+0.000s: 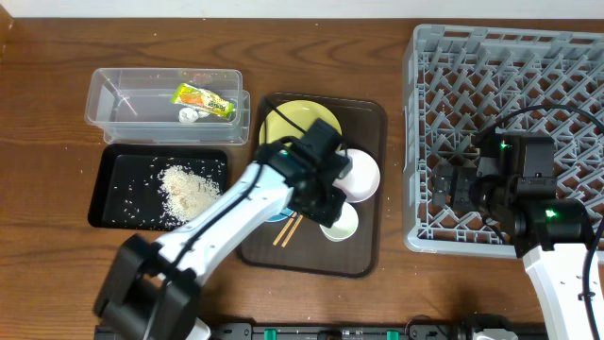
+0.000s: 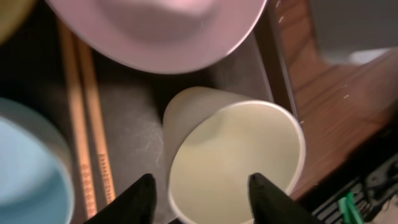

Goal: Sort waste into correct bins and load items into the dishwasher rack
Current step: 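Grasp the white cup with left gripper and lift it, then hand the white cup from left gripper to right gripper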

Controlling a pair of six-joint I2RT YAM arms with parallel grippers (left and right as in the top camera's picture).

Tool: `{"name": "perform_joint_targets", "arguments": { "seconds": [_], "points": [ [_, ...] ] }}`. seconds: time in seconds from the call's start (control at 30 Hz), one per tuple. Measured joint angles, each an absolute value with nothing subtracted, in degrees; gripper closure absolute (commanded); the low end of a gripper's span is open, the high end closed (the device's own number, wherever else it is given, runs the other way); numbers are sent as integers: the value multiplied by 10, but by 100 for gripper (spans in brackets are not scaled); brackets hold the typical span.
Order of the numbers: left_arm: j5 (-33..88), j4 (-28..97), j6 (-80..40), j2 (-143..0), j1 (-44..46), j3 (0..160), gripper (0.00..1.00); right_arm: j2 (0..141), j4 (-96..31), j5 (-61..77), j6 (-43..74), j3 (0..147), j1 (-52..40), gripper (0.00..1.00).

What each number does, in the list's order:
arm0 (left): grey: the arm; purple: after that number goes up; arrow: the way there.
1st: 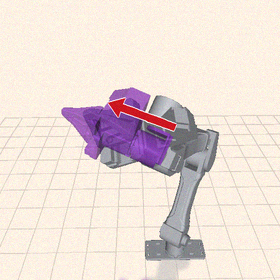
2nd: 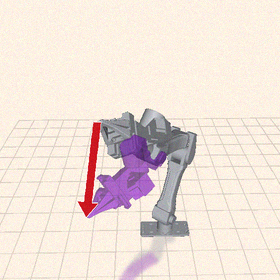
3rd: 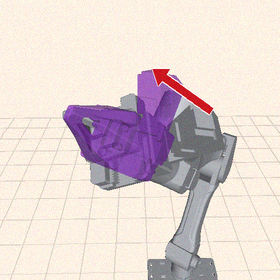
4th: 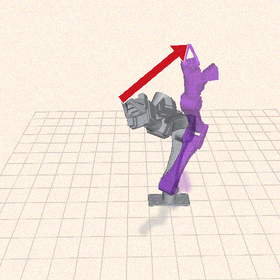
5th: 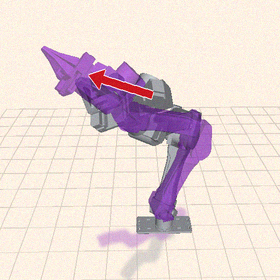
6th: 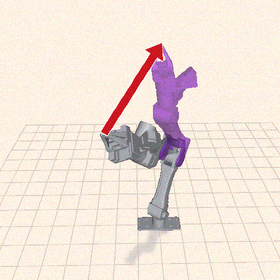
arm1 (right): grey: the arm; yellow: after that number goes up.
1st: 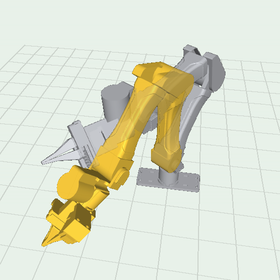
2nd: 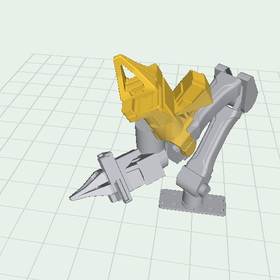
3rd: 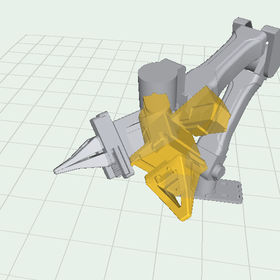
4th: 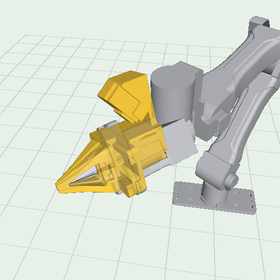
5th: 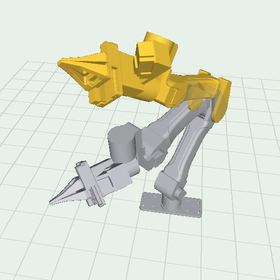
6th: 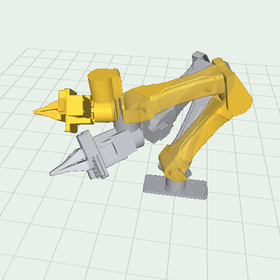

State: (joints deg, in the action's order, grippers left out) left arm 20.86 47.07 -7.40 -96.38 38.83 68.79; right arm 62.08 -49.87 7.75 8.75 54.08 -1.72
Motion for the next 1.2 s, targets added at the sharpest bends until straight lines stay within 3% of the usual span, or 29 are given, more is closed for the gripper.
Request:
{"name": "perform_joint_targets", "arguments": {
  "seconds": [0.13, 0.33, 0.6, 0.87, 1.2],
  "points": [
    [205, 471, -81, -996, 397, 686, 78, 621, -499, 77, 88, 541, -17, 1],
    [197, 472, -91, -999, 387, 685, 94, 621, -499, 77, 88, 541, -17, 1],
    [201, 489, -92, -957, 335, 685, 94, 621, -497, 69, 88, 541, -17, 1],
    [320, 397, -143, -875, 211, 685, 94, 621, -462, 75, 84, 542, -17, 1],
    [585, 181, -299, -959, 133, 685, 94, 682, -441, 330, -34, 544, -17, 1]
  ]
}}
